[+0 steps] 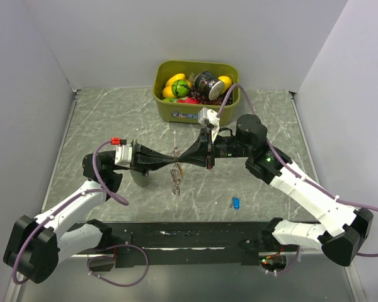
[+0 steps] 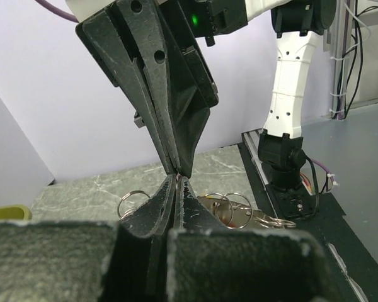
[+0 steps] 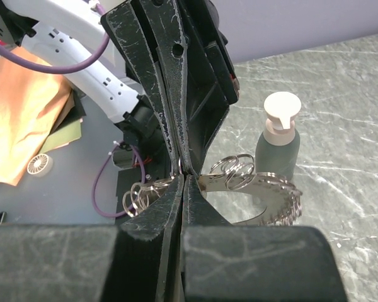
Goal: Put the keys on the keyring
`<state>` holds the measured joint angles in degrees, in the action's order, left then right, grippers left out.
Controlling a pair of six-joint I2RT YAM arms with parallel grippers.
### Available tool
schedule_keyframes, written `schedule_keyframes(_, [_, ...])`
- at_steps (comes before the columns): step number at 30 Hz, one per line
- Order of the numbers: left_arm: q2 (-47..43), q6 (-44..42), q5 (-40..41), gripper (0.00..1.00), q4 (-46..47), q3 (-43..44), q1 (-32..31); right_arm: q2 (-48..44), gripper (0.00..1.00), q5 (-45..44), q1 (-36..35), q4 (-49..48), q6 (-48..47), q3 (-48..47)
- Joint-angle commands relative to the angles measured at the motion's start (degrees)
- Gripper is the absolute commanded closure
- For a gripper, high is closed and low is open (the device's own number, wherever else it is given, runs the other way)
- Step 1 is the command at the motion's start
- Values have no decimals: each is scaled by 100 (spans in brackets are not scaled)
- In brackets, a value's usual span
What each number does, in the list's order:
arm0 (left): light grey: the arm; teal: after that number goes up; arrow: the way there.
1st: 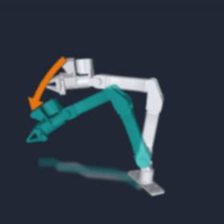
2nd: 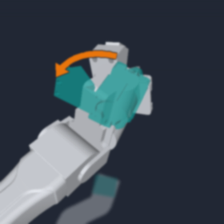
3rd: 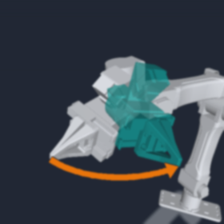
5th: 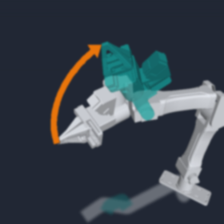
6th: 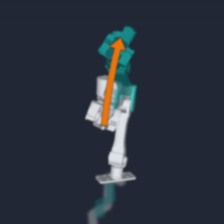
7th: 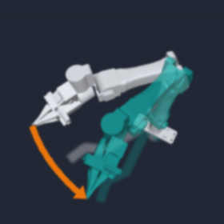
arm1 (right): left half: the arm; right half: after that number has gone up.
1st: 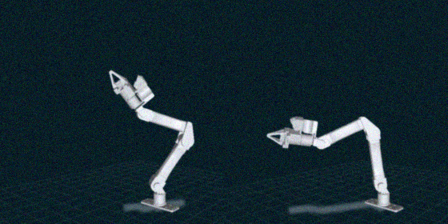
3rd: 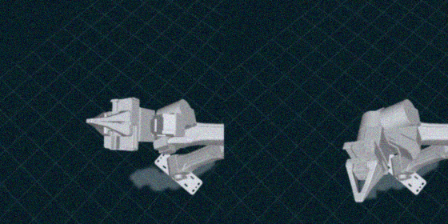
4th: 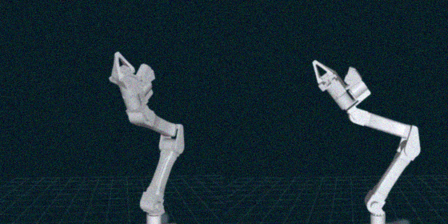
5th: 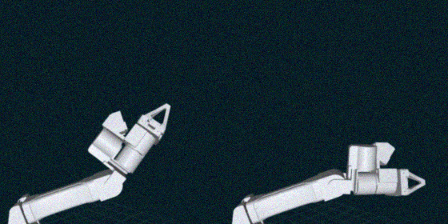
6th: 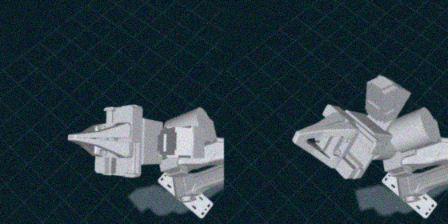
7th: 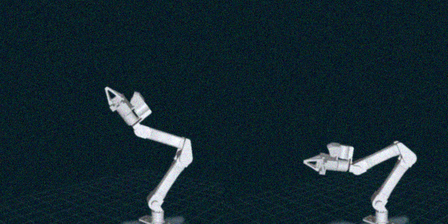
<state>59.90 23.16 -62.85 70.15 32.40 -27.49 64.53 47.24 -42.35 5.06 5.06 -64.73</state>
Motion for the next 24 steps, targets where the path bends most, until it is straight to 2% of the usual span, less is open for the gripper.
schedule_keyframes(1, [-162,-434,352,99,27,258,-117,33,100,-189,-19,-181,118,110])
schedule_keyframes(4, [-259,-698,274,99,-325,258,-108,-168,100,-601,-10,-277,171,224])
schedule_keyframes(7, [-356,-821,221,99,-607,223,-117,-458,84,-1269,-2,-426,259,364])
schedule_keyframes(8, [-374,-848,203,99,-703,214,-125,-529,70,-1401,7,-444,276,391])
schedule_keyframes(10, [-426,-909,177,99,-801,196,-117,-582,58,-1665,7,-410,294,374])
schedule_keyframes(11, [-444,-927,185,99,-819,179,-117,-565,47,-1718,7,-357,285,330])
schedule_keyframes(13, [-470,-945,185,99,-863,170,-126,-398,40,-1797,7,-138,303,128])
schedule_keyframes(16, [-462,-953,168,99,-863,152,-117,-240,37,-1894,7,-84,460,31])
schedule_keyframes(24, [-444,-945,168,99,-828,152,-126,-72,36,-1956,7,74,619,-127])
